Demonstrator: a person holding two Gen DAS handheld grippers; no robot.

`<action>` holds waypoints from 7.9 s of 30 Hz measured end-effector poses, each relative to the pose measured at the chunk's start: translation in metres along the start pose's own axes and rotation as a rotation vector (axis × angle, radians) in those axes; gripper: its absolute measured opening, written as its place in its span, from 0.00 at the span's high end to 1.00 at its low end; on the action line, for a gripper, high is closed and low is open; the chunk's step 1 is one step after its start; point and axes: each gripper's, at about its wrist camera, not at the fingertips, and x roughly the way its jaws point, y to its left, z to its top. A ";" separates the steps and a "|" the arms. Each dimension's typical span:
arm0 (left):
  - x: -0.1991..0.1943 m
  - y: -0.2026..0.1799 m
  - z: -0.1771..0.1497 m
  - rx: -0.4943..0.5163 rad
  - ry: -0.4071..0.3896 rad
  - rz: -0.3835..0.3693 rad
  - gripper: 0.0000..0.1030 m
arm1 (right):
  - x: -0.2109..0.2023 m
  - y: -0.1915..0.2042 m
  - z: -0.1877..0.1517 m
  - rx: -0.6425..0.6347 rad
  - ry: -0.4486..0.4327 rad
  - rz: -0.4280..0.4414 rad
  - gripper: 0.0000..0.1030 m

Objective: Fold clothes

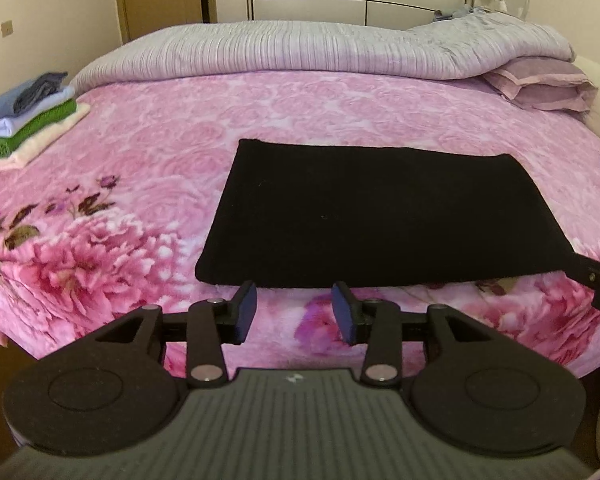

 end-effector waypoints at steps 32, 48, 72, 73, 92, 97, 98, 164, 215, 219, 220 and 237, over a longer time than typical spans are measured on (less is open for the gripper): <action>0.057 -0.007 0.009 -0.011 -0.046 -0.358 0.84 | 0.047 -0.078 -0.018 0.555 0.062 0.180 0.33; 0.135 -0.060 0.023 0.212 -0.018 -0.312 0.89 | 0.100 -0.086 -0.015 0.558 0.088 0.188 0.65; 0.129 -0.043 0.020 0.050 -0.009 -0.447 0.89 | 0.104 -0.153 -0.048 1.074 0.067 0.245 0.58; 0.130 -0.042 0.021 0.037 -0.010 -0.454 0.89 | 0.105 -0.153 -0.048 1.078 0.061 0.244 0.58; 0.134 -0.014 0.039 -0.097 0.026 -0.384 0.89 | 0.115 -0.133 -0.015 0.847 0.106 0.111 0.88; 0.134 0.039 0.038 -0.280 0.034 -0.408 0.89 | 0.097 -0.068 0.026 0.333 0.008 -0.047 0.92; 0.134 0.052 0.036 -0.328 0.037 -0.419 0.89 | 0.089 -0.046 0.033 0.200 -0.047 -0.064 0.92; 0.218 0.164 0.071 -0.699 0.166 -0.673 0.86 | 0.241 0.111 0.130 0.175 0.515 0.507 0.47; 0.200 0.194 0.050 -0.653 0.094 -0.628 0.89 | 0.219 0.112 0.097 0.059 0.425 0.397 0.52; 0.200 0.195 0.051 -0.638 0.093 -0.624 0.89 | 0.218 0.114 0.097 0.050 0.420 0.396 0.52; 0.200 0.195 0.052 -0.635 0.093 -0.623 0.89 | 0.217 0.114 0.097 0.046 0.417 0.396 0.52; 0.155 0.212 0.029 -0.755 0.083 -0.553 0.69 | 0.188 0.074 0.082 0.232 0.327 0.464 0.47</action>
